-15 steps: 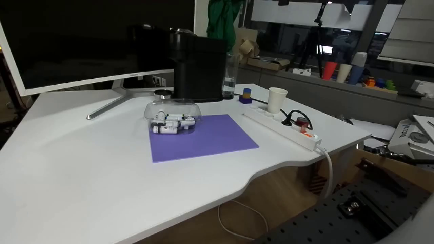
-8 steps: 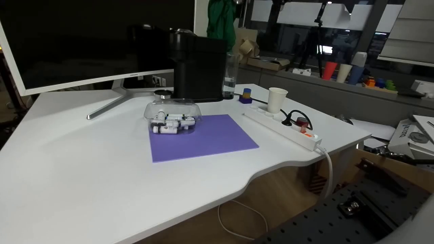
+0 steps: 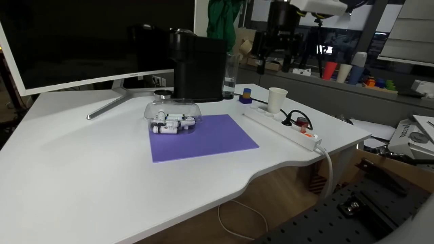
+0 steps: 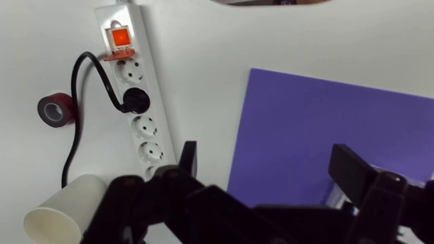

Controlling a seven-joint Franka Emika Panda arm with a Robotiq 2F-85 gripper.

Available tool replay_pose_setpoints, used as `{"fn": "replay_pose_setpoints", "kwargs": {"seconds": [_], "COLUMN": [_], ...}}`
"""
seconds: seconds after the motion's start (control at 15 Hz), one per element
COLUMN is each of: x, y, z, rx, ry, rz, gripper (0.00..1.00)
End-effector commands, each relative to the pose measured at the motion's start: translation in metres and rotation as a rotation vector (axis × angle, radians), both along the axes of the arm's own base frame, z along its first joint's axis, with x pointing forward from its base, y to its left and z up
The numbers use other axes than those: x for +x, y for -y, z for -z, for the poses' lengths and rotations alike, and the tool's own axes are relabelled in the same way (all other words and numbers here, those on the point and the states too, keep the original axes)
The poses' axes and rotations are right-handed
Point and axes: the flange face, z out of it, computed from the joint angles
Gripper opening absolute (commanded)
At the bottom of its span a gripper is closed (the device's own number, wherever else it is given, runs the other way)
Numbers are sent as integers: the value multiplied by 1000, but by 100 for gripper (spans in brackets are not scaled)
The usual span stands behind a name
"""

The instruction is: Push on the first button from the right on the adaptor.

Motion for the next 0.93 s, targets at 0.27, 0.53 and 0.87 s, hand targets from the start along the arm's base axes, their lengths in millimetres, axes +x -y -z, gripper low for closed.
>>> {"fn": "replay_pose_setpoints", "kwargs": {"seconds": [0.27, 0.53, 0.87], "x": [-2, -21, -47], "y": [25, 26, 43], "z": [24, 33, 53], "rx": [-14, -26, -33], "ry": [-39, -9, 5], "rz": [-33, -80, -96], "gripper": [100, 75, 46]}}
